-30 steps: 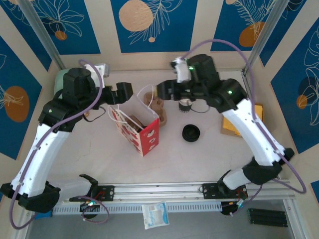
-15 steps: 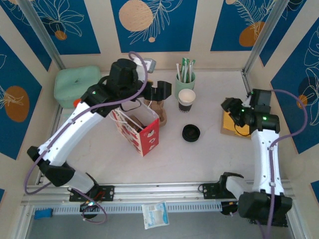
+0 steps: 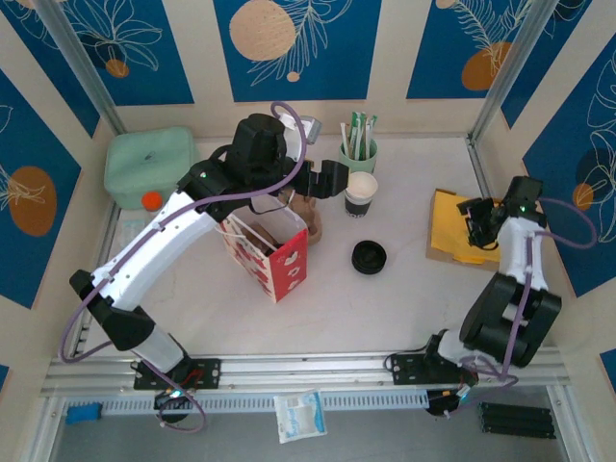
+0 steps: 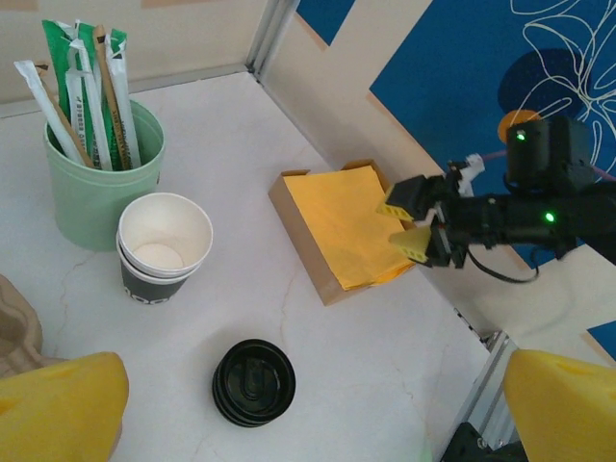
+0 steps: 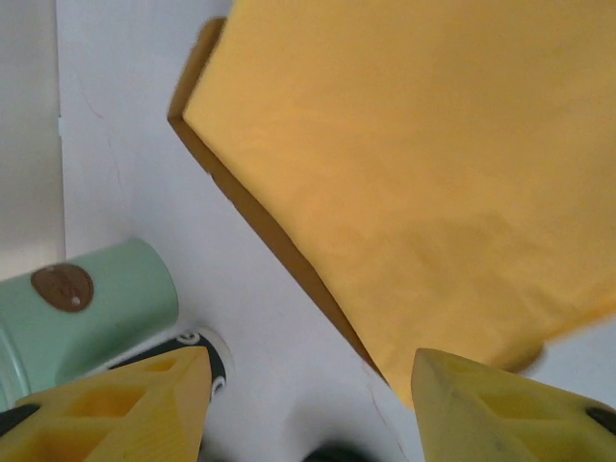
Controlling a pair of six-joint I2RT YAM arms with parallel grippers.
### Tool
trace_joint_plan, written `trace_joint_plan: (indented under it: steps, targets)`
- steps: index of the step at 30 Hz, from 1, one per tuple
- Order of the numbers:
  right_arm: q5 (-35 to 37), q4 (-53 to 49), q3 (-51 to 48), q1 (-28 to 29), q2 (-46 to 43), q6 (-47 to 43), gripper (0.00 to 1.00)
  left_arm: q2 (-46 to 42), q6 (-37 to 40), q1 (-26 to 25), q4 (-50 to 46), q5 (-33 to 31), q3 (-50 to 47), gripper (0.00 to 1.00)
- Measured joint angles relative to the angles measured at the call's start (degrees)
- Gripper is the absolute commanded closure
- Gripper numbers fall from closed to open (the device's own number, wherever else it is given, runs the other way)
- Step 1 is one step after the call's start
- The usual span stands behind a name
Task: Pack the takeout coffee
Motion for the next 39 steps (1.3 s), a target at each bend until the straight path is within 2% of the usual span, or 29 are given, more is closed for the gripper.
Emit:
trace_joint_plan:
  steps: [7,13,26,39]
  targets:
    - [-3.13,2.91,13.18,2.32,16.9,-2.12,0.43,1.57,-0.02,-0.2,0.0,-0.04,0.02,0.01]
    - [-3.63,2.89,20.94,7.13,25.9,-3.52,0.43,2.54,-0.02,-0.33,0.0,-0.02,0.11,0.01]
    - [-4.42,4.24,21.4,16.09,29.88,-2.67,0.43,2.73,0.0,-0.33,-0.33,-0.07,0.76,0.01]
    - [-6.25,7.5,23.28,25.81,33.0,2.64,0.44,2.51,0.02,-0.33,-0.85,-0.98,0.76,0.01]
